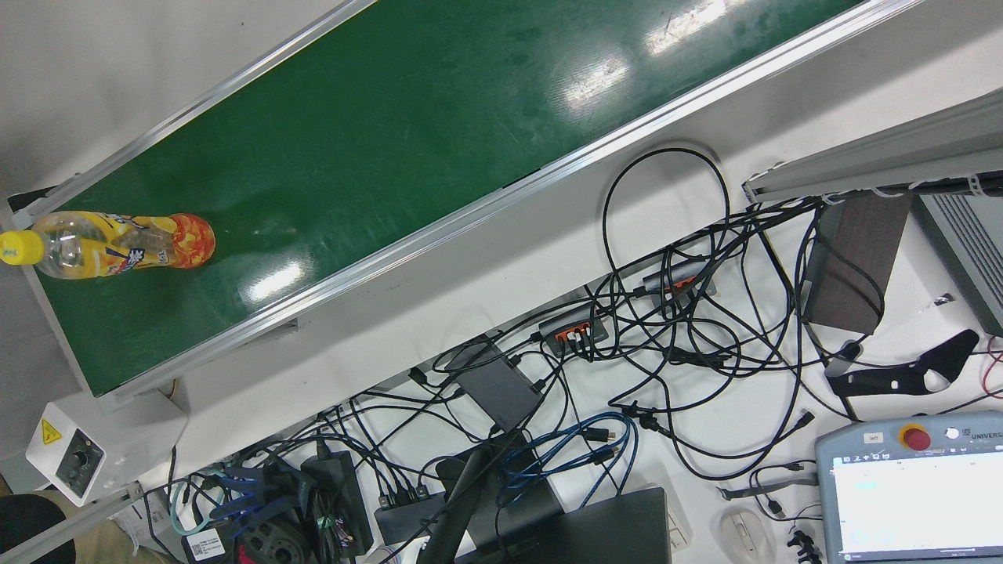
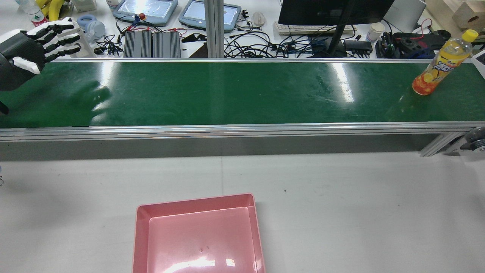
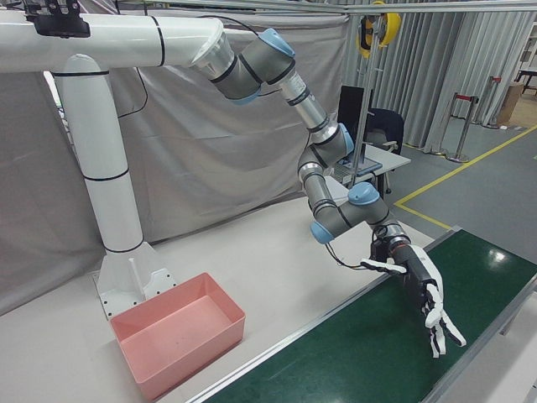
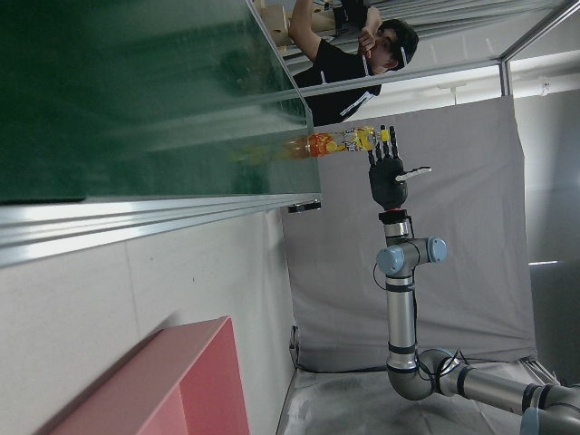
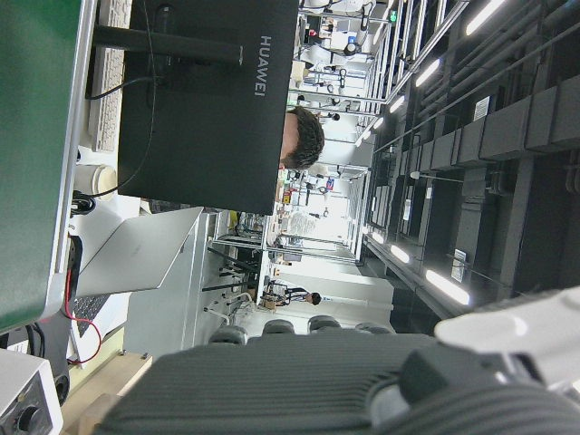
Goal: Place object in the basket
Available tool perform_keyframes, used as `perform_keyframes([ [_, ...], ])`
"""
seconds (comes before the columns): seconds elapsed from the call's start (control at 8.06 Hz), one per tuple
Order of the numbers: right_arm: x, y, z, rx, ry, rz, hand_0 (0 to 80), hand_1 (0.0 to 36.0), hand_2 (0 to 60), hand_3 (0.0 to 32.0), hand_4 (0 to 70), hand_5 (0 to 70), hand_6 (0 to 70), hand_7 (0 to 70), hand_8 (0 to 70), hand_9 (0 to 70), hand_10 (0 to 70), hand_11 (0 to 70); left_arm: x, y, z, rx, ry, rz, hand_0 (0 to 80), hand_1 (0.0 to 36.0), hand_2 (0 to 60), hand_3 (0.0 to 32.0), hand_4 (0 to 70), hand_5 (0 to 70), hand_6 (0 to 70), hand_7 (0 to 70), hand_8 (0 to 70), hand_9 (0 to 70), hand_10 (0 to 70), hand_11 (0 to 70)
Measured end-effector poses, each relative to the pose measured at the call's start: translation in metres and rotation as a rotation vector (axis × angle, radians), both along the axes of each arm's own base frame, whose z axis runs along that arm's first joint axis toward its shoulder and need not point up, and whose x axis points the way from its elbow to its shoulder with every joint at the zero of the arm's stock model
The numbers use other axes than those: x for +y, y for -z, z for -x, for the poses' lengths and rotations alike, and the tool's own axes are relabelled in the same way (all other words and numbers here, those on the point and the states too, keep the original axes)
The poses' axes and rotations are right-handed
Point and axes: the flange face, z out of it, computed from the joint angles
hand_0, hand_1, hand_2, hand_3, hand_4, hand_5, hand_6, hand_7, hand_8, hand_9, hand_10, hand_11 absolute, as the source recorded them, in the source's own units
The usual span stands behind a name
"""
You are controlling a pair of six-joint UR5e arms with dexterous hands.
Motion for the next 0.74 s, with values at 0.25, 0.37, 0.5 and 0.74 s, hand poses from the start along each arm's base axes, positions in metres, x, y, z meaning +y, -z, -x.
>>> perform_keyframes([
  [0.25,0.0000,-0.0006,0.0002,0.000,0.000,0.001,0.0,0.0,0.0,0.0,0.0,0.0,0.0,0.0,0.0,0.0,0.0,0.0,0.0001,0.0003,-0.0002,0.000,0.000,-0.001,49.1,5.9,0.0,8.2,12.3,24.6,1.6,1.6,10.0,10.3,8.3,13.0],
  [0.37,0.0000,-0.0010,0.0005,0.000,0.001,0.002,0.0,0.0,0.0,0.0,0.0,0.0,0.0,0.0,0.0,0.0,0.0,0.0,0.0002,0.0001,-0.0002,0.000,-0.001,0.000,49.3,5.9,0.0,8.4,12.4,24.8,1.6,1.6,10.1,10.5,8.2,12.8],
  [0.5,0.0000,-0.0016,0.0006,0.000,0.001,0.003,0.0,0.0,0.0,0.0,0.0,0.0,0.0,0.0,0.0,0.0,0.0,0.0,0.0002,0.0006,0.0000,0.001,0.000,-0.001,49.4,6.1,0.0,8.2,12.4,24.9,1.7,1.7,10.1,10.5,8.3,12.9],
  [0.74,0.0000,-0.0016,0.0007,0.000,0.001,0.003,0.0,0.0,0.0,0.0,0.0,0.0,0.0,0.0,0.0,0.0,0.0,0.0,0.0001,0.0018,-0.0001,0.002,0.000,-0.003,49.2,5.9,0.0,7.4,12.5,25.3,1.8,1.6,10.4,11.0,8.2,12.8],
])
